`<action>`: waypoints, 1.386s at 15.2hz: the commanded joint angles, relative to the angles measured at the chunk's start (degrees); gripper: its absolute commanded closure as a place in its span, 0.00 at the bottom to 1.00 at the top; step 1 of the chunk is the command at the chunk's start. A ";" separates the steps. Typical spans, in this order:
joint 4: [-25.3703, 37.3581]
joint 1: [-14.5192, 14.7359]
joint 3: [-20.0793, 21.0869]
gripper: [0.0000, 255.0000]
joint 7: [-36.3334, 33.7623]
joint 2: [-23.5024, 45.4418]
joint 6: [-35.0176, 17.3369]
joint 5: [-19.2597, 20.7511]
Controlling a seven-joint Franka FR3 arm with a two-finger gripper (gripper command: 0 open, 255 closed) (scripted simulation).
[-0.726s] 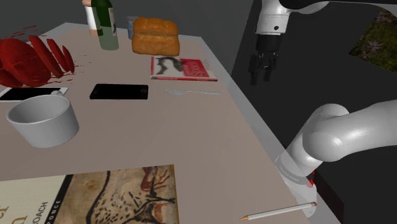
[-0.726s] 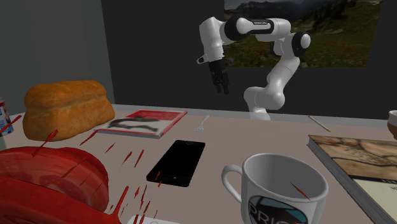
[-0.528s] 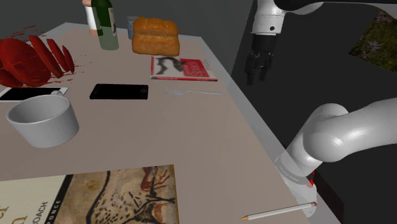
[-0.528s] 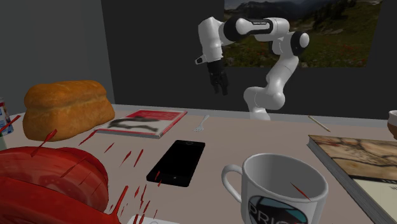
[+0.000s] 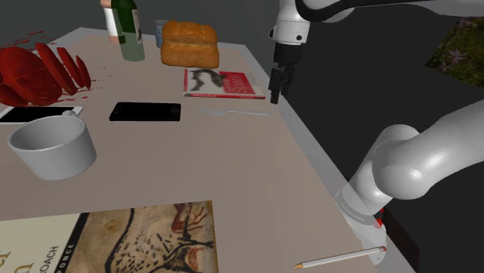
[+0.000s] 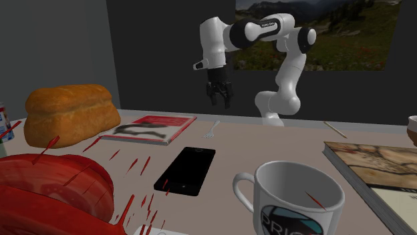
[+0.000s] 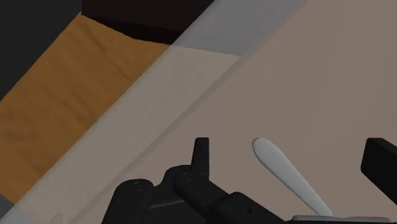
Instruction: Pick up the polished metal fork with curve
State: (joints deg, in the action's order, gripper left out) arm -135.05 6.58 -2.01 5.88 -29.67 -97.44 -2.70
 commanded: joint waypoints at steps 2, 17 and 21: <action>2.82 2.39 1.18 0.00 3.50 4.76 -4.18 -0.29; 10.16 9.31 6.08 0.00 14.76 18.66 -18.42 -0.15; 8.13 9.33 6.13 0.00 14.82 19.41 -21.20 -0.17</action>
State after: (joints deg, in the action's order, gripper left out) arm -126.70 15.87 4.06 20.77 -10.56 -118.07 -2.88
